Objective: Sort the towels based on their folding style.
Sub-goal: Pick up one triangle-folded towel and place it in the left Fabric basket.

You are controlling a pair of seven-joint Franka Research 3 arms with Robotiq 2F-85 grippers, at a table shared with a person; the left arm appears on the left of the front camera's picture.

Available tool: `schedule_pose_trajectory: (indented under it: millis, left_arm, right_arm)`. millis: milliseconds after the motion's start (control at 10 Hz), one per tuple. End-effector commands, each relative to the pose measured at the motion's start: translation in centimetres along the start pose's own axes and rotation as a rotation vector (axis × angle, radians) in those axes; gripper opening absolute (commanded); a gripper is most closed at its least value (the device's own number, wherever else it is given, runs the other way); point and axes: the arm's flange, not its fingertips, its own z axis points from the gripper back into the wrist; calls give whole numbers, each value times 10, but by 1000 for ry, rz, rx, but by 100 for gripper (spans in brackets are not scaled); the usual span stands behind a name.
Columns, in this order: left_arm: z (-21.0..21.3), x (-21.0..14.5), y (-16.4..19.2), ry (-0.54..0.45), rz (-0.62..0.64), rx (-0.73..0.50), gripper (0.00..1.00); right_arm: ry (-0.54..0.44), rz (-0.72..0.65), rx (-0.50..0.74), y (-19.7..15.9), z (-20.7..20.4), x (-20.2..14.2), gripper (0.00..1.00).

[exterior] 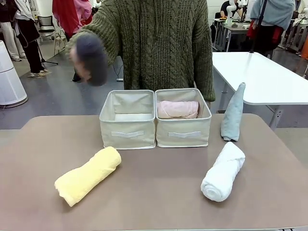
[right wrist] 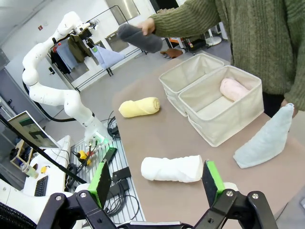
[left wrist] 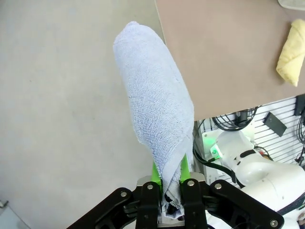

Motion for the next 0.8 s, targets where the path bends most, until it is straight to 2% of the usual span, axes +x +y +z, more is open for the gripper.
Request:
schedule_pose_trajectory:
  millis: [0,200,400,600,700]
  left_arm:
    - [11,4,-28,-40,-233,26,15]
    - [26,19,-74,-34,-389,77,15]
    - [31,25,-114,-7,-474,138,15]
    - [26,24,-135,5,-484,143,15]
    - [37,33,-130,-11,-477,110,15]
  right_arm:
    - [-13,0,7,2,-1,0,100]
    - [-13,0,7,2,-1,0,100]
    - [-13,0,7,2,-1,0,100]
    - [-13,0,7,2,-1,0,100]
    - [-13,0,7,2,-1,0,100]
